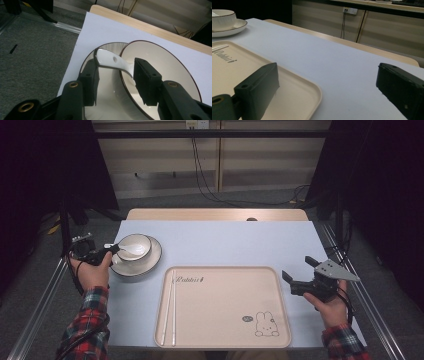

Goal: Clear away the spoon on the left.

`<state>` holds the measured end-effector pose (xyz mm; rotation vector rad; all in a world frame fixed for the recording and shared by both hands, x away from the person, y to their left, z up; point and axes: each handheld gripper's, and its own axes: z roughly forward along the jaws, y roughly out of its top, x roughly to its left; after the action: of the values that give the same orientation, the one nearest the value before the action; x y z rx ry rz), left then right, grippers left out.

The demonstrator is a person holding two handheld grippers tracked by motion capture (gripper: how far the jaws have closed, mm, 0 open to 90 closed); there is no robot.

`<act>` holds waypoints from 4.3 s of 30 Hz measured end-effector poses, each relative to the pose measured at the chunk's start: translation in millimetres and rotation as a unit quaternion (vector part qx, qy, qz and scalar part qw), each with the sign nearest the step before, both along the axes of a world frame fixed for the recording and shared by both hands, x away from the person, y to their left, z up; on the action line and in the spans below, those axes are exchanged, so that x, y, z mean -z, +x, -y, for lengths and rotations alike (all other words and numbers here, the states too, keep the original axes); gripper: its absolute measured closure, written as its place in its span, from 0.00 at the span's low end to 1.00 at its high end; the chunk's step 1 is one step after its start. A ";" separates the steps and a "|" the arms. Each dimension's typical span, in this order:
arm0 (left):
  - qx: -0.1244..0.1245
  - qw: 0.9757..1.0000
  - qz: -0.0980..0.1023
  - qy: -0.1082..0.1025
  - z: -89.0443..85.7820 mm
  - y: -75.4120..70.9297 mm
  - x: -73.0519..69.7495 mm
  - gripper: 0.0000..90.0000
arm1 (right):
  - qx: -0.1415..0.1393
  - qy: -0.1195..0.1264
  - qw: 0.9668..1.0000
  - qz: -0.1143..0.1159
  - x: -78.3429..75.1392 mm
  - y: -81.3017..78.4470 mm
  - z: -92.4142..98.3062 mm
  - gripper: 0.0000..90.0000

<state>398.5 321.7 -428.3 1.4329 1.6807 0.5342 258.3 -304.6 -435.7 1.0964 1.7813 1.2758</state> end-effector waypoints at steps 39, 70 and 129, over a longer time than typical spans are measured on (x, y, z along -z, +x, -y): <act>0.014 0.995 0.083 -0.060 18.9 1.0 -35.0 0.95 | 0.003 -0.002 1.000 0.000 0.0 -0.7 2.2 0.04; 0.133 0.986 0.060 -0.077 61.0 -9.3 -61.3 0.95 | 0.004 0.003 1.000 0.001 0.2 -0.8 1.1 0.02; 0.314 0.945 -0.053 -0.069 135.0 -37.4 -28.7 0.95 | -0.002 0.007 1.000 0.001 -0.4 -2.1 2.2 0.01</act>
<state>361.2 186.7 -399.7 1.7987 1.2053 -0.0191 256.2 -306.7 -435.3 1.0994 1.7774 1.2927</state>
